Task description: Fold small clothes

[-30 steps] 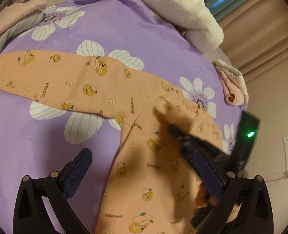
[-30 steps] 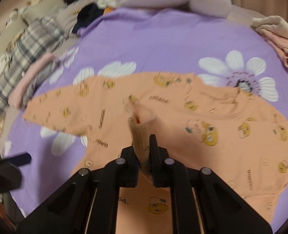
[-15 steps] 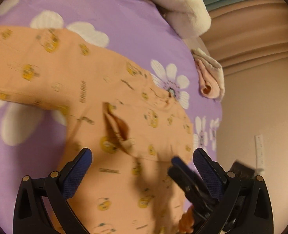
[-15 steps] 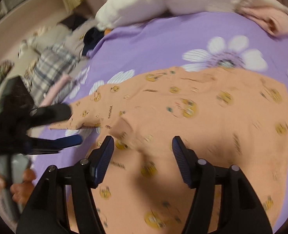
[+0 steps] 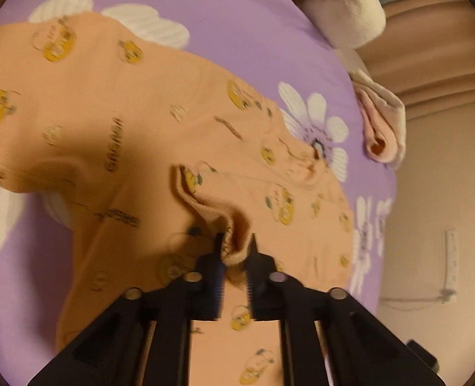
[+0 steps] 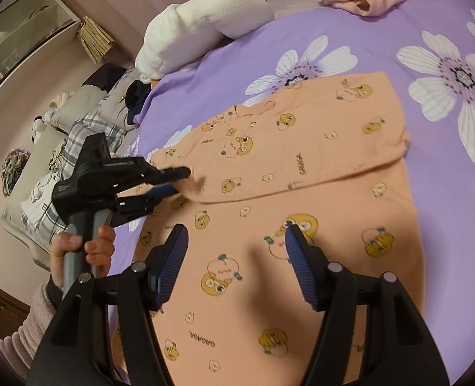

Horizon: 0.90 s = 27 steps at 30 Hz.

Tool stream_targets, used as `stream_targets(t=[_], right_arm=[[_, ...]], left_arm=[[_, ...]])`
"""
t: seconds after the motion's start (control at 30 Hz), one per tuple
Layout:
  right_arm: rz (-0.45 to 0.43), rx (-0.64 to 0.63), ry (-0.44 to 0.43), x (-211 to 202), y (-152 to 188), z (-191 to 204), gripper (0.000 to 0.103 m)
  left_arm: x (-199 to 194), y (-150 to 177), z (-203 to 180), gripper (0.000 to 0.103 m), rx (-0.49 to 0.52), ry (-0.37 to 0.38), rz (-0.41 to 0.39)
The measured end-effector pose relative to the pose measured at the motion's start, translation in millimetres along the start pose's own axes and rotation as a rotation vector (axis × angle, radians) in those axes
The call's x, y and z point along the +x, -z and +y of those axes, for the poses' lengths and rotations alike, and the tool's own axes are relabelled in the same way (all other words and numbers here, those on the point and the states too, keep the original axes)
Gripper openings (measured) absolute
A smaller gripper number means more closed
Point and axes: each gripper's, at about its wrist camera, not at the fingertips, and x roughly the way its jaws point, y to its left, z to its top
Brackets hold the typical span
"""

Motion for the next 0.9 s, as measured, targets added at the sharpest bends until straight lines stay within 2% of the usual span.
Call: stream_targets(t=[0.07,0.13,0.2,0.27,0.37,0.43,0.5,0.53,0.67,0.77,0.9], right_arm=[[-0.004,-0.009,0.011,-3,3,0,0.064],[-0.004,-0.014,0.014,-4,4,-1,0.064],[-0.004,-0.007,0.015,-3,5,-3,0.064],[0.001,0.0,0.016,0,6,-5,0.064],[0.019,0.003,0.022,4,5,-7,0.064],[0.022,-0.009,0.026,5,2,-5,0.064],[0.021,-0.017,0.036,6,-1,-2,0.064],[0.022,-0.013,0.035,6,-2,-1,0.064],[0.026,-0.011,0.032,9,1,5,0.064],[0.043,-0.009,0.028,13,7,10,0.064],[0.058,-0.006,0.036,15,15,14,0.064]], left_arm=[[-12,4,-4,0.008,0.045,-0.04,-0.065],[-16,6,-5,0.008,0.068,-0.082,-0.094],[-14,10,3,0.008,0.059,-0.119,-0.085],[-4,13,9,0.009,0.062,-0.151,-0.039],[-7,16,16,0.012,0.043,-0.125,-0.027],[-18,17,17,0.022,0.041,-0.142,-0.038],[-29,19,15,0.031,0.056,-0.176,-0.083],[-36,20,12,0.033,0.069,-0.194,-0.113],[-55,16,4,0.033,0.131,-0.211,-0.198],[-45,9,-6,0.033,0.166,-0.195,-0.182],[-19,8,-19,0.023,0.217,-0.2,-0.144]])
